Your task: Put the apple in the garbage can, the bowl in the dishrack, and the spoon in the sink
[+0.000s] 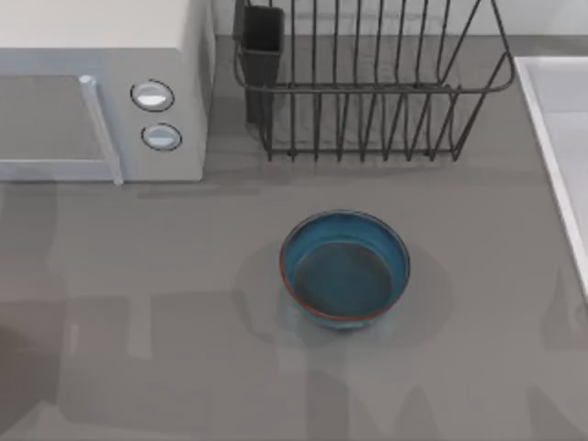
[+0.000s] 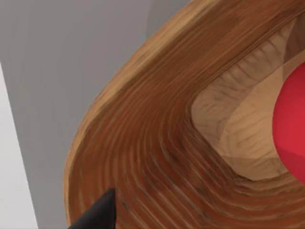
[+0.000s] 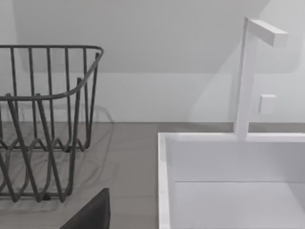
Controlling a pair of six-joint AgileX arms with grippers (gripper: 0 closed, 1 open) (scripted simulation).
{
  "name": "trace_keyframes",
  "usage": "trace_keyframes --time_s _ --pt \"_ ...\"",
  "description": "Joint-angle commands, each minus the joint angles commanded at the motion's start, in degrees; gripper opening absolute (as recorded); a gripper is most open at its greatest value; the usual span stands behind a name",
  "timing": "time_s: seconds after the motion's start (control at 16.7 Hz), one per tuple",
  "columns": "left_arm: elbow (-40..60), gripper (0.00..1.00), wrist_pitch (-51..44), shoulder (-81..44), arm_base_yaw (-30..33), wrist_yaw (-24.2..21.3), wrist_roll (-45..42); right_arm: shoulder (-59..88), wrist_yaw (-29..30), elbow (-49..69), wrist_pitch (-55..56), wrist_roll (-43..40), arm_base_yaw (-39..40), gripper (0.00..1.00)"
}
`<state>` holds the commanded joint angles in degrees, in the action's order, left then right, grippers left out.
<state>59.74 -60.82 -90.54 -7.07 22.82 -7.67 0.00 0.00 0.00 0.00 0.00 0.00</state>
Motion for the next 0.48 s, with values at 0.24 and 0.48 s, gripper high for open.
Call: trace_keyframes --time_s 0.24,0.48 --pt "-0.5 1.0 0.5 0.7 0.1 -0.2 0.1 0.0 0.0 0.0 0.0 0.0 0.0 1.0" --pt "-6.3 1.0 6.4 9.2 0.8 -2.4 0.9 0.0 0.0 0.0 0.0 0.0 0.0 1.0"
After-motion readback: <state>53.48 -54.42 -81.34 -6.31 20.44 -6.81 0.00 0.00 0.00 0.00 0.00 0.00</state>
